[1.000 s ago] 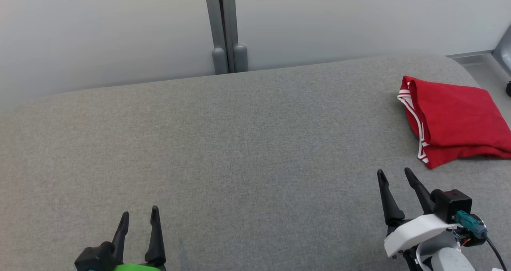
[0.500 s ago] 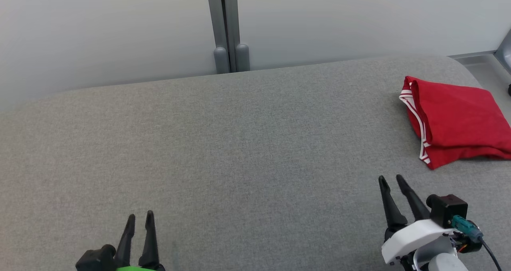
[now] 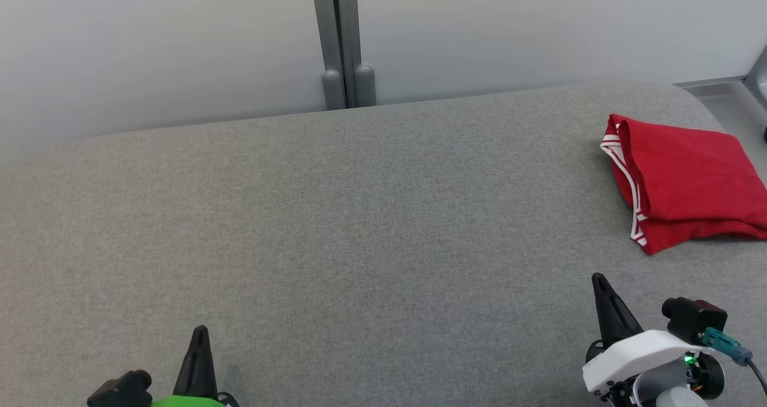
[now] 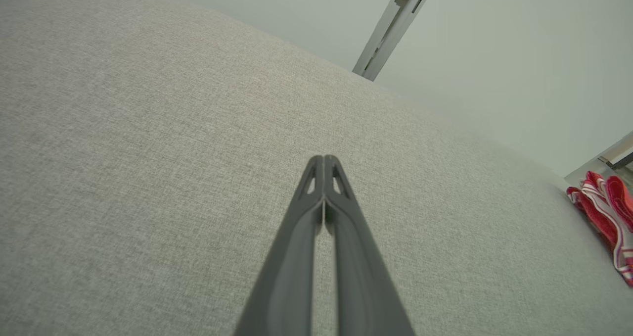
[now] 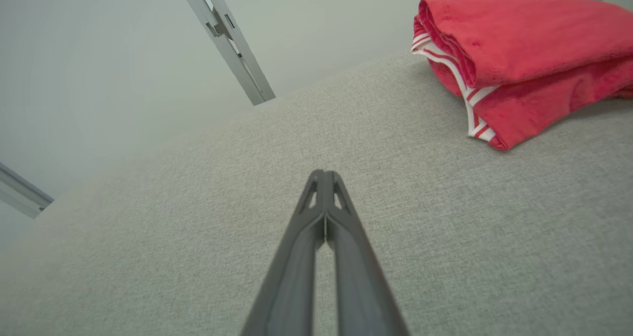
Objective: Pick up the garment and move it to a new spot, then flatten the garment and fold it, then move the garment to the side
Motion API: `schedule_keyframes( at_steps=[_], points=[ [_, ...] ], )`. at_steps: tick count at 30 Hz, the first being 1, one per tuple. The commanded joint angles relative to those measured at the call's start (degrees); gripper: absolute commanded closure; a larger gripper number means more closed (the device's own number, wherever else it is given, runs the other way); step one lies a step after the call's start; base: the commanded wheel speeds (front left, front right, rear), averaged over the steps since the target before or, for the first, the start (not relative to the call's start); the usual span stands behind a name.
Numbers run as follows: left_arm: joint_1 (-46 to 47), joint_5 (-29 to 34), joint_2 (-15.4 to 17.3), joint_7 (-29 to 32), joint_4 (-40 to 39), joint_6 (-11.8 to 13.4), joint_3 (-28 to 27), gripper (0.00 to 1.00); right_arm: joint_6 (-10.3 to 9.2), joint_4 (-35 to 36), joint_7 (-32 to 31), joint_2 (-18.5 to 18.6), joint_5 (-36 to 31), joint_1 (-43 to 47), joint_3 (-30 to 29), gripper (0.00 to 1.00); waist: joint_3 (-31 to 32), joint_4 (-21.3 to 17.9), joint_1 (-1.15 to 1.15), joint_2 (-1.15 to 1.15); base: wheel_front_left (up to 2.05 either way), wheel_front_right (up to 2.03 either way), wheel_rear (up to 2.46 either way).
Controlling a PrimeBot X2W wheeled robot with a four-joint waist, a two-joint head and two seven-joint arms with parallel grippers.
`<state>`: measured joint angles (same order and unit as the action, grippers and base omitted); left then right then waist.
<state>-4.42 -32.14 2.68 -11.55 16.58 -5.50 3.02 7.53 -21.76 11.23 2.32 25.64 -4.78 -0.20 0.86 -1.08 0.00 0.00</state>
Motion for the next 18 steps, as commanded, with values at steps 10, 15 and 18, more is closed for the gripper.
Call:
schedule_keyframes(
  at_steps=[10, 15, 18],
  points=[
    [3.03, -9.48, 0.15, 2.78, -1.34, -0.46, -1.79, 1.0, -0.01, 2.26, -2.62, 0.29, 10.61, -1.07, -1.09, 1.0, -0.09, 0.1, 0.0, 0.0, 0.0, 0.0, 0.0],
    [3.67, -13.33, 0.16, 3.96, -1.45, -0.57, -2.39, 1.0, -0.02, 2.71, -3.76, 0.32, 14.86, -1.13, -1.5, 1.0, -0.14, 0.15, 0.0, 0.0, 0.0, 0.0, 0.0],
    [3.99, -15.38, 0.17, 4.58, -1.51, -0.64, -2.7, 1.0, -0.02, 2.95, -4.37, 0.34, 17.17, -1.17, -1.72, 1.0, -0.17, 0.17, 0.0, 0.0, 0.0, 0.0, 0.0]
  ],
)
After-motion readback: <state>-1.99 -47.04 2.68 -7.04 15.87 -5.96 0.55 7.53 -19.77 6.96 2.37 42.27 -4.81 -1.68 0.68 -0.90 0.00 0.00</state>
